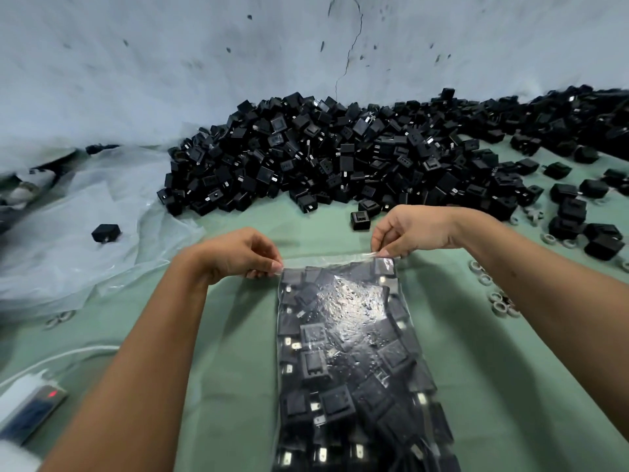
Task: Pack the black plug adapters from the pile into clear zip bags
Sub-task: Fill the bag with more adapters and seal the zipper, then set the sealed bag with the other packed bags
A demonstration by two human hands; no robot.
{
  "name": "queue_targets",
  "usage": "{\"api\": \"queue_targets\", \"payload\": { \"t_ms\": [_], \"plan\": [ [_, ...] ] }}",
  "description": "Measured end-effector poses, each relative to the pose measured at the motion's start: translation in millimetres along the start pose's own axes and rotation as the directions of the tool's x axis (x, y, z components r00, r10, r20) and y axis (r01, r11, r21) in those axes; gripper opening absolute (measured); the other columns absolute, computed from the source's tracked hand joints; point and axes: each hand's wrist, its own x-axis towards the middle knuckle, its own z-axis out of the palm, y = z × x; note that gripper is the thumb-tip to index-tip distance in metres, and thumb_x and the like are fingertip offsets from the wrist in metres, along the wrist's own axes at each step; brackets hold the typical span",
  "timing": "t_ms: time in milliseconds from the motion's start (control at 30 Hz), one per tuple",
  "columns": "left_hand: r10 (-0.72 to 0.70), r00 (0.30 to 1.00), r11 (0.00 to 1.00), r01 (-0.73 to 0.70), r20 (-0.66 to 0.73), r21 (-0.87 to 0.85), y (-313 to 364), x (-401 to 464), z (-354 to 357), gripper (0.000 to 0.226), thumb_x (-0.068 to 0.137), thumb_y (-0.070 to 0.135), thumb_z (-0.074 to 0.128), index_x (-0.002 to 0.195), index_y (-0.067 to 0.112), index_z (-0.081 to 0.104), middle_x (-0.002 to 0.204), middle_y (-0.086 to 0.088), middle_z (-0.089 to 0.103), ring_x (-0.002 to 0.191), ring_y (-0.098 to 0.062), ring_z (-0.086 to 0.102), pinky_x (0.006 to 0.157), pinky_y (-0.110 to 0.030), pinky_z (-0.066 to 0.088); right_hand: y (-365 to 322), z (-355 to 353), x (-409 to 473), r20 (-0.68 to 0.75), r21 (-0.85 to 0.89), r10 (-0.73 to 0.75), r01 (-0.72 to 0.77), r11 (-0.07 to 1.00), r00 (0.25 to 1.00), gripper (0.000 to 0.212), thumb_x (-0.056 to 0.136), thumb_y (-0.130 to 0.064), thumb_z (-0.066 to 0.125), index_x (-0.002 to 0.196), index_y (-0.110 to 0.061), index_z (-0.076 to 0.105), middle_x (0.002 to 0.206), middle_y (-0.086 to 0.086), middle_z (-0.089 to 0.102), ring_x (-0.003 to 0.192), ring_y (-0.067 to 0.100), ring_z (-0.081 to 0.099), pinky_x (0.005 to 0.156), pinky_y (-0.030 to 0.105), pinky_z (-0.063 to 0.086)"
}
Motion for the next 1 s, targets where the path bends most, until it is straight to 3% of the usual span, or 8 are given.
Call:
{"api": "queue_targets", "payload": {
  "t_ms": [267,400,533,633,733,800,867,1000],
  "plan": [
    [-0.168,0.959,0.986,0.16,-0.227,-0.056,5.4,-16.4,21.2,0.032,0.101,0.023,0.065,0.089,-0.007,0.071,0.073,-0.02,0.073,0.055,-0.022,0.063,0.054,-0.026,0.051,4.3,13.5,-31.6,-0.258,0.001,0.039,-0.04,0.999,0.965,0.008,0.093,-0.009,0.074,0.095,-0.002,0.072,0.077,0.009,0.078,0.068,0.02,0.068,0.058,0.021,0.053],
    [-0.342,0.939,0.92,0.34,0.021,-0.198,17.7,-50.6,45.1,0.081,0.096,0.063,0.051,0.098,-0.017,0.064,0.08,-0.028,0.074,0.063,-0.036,0.075,0.055,-0.034,0.062,-14.0,42.4,-59.8,-0.106,-0.014,0.319,-0.322,0.946,0.942,0.081,0.089,-0.073,0.047,0.087,0.004,0.073,0.076,0.018,0.077,0.062,0.029,0.073,0.054,0.029,0.059],
    [-0.299,0.932,0.952,0.277,-0.203,-0.132,28.7,-66.5,81.5,0.057,0.089,0.067,0.064,0.088,0.01,0.065,0.072,-0.006,0.076,0.063,-0.023,0.074,0.05,-0.027,0.056,-27.5,78.2,-77.2,-0.216,0.027,0.297,-0.298,0.954,0.93,0.087,0.075,-0.089,0.042,0.086,-0.007,0.069,0.069,0.008,0.076,0.059,0.021,0.074,0.054,0.027,0.058],
    [-0.259,0.912,0.954,0.189,-0.319,-0.234,25.9,-73.3,92.9,0.042,0.084,0.065,0.071,0.081,0.024,0.066,0.077,0.009,0.069,0.068,-0.008,0.065,0.054,-0.022,0.045,-44.0,92.4,-93.8,-0.307,0.134,0.223,-0.19,0.973,0.925,0.081,0.061,-0.102,0.052,0.107,-0.037,0.07,0.094,-0.003,0.077,0.077,0.014,0.075,0.066,0.028,0.061],
    [-0.276,0.85,0.915,0.089,-0.449,-0.394,21.2,-81.8,90.8,0.041,0.088,0.062,0.069,0.094,0.022,0.069,0.09,0.002,0.072,0.084,-0.018,0.068,0.068,-0.032,0.054,-66.0,111.1,-91.8,-0.259,0.359,0.183,-0.081,0.93,0.948,0.073,0.053,-0.092,0.074,0.12,-0.071,0.053,0.132,-0.011,0.066,0.109,0.009,0.065,0.091,0.038,0.054],
    [-0.299,0.771,0.891,0.015,-0.562,-0.454,19.9,-91.8,75.8,0.05,0.089,0.061,0.068,0.105,0.014,0.07,0.1,-0.01,0.074,0.095,-0.031,0.07,0.085,-0.043,0.059,-90.9,127.3,-76.9,-0.277,0.441,0.103,0.031,0.897,0.955,0.083,0.06,-0.068,0.088,0.13,-0.075,0.043,0.146,-0.023,0.053,0.127,0.011,0.059,0.104,0.045,0.048],
    [-0.291,0.686,0.903,-0.033,-0.667,-0.428,21.2,-109.8,46.3,0.055,0.089,0.062,0.068,0.106,0.01,0.069,0.104,-0.013,0.074,0.099,-0.034,0.069,0.089,-0.045,0.058,-123.9,139.1,-57.7,-0.384,0.496,0.007,0.2,0.845,0.923,0.092,0.058,-0.045,0.095,0.137,-0.061,0.05,0.135,-0.013,0.068,0.113,0.02,0.072,0.094,0.048,0.057],
    [-0.235,0.445,0.968,0.025,-0.864,-0.25,28.6,-159.7,-31.7,0.057,0.093,0.058,0.064,0.119,0.007,0.058,0.116,-0.011,0.067,0.109,-0.032,0.064,0.078,-0.035,0.044,-200.2,160.8,0.6,-0.431,0.684,-0.112,0.405,0.607,0.895,0.062,0.062,-0.033,0.087,0.121,-0.033,0.069,0.116,0.004,0.077,0.086,0.024,0.078,0.065,0.04,0.062]
  ]
}}
